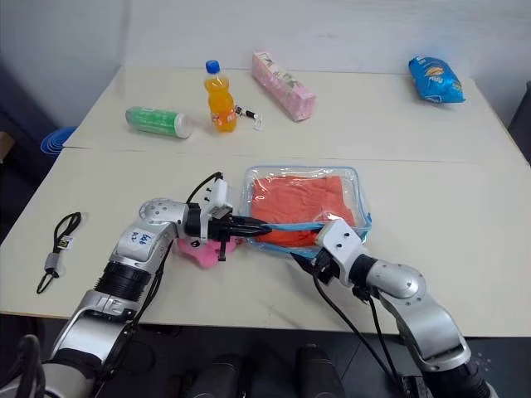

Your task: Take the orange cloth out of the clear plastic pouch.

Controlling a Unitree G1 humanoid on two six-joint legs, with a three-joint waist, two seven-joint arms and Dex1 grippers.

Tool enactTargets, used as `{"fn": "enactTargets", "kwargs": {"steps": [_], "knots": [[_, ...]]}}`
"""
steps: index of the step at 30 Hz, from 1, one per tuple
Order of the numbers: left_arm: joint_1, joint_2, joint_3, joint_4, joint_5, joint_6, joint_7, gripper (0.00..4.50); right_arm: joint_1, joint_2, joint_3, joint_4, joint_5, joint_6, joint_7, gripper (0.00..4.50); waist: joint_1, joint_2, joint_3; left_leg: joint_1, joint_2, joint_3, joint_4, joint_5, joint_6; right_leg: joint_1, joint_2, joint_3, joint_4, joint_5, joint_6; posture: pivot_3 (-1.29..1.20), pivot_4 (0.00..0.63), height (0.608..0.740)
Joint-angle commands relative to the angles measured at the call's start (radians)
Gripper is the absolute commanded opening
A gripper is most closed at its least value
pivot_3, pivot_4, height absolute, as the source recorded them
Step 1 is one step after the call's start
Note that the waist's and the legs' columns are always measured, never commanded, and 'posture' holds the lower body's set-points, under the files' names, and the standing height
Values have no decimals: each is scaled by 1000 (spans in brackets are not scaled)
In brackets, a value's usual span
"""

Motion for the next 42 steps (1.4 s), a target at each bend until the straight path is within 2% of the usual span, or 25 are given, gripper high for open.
{"fn": "enactTargets", "kwargs": {"steps": [1, 10, 22, 30, 33, 40, 42], "knots": [[4, 3, 0, -47, -8, 1, -9, 0, -21, -38, 32, 8, -86, -57, 10, 3218, 1, 0, 0, 0, 0, 0, 0, 0, 0, 0, 0, 0, 0, 0, 0, 0, 150, 740], [4, -4, 0, -54, -17, 12, -14, 0, -104, -59, 132, 115, -338, -169, -26, 3218, 0, 0, 0, 0, 0, 0, 0, 0, 0, 0, 0, 0, 1, 0, 0, 0, 150, 740], [-24, -21, 8, -16, -19, 12, -20, 0, -159, -42, 194, 183, -345, -175, 135, 3218, 0, -1, -1, 1, 0, 0, 1, 0, 0, 1, 0, 0, 1, 0, 0, 0, 150, 740], [-25, -43, 11, -12, -18, 11, -15, 0, -253, 54, 210, 360, -412, -219, 78, 3218, -7, -4, -3, 4, 0, 0, 1, 0, -1, 2, 0, 0, 3, 0, 0, 0, 150, 740], [-23, -45, 14, -13, -16, 12, -14, 0, -253, 68, 202, 371, -392, -203, 105, 2645, -6, -4, -3, 4, 0, 0, 2, 1, -1, 2, 0, 0, 4, 0, 0, 0, 150, 740], [-18, -48, 29, -17, -23, 26, 4, 0, -235, 29, 138, 317, -346, -208, 154, 164, 0, -4, -3, 4, 0, 0, 2, 0, -1, 2, 0, 0, 4, 0, 0, 0, 150, 740], [-18, -51, 33, -17, -26, 35, 11, 0, -229, 14, 111, 301, -318, -210, 174, 32, 2, -4, -3, 3, 0, 0, 2, 0, -1, 2, 0, 0, 4, 0, 0, 0, 150, 740]]}}
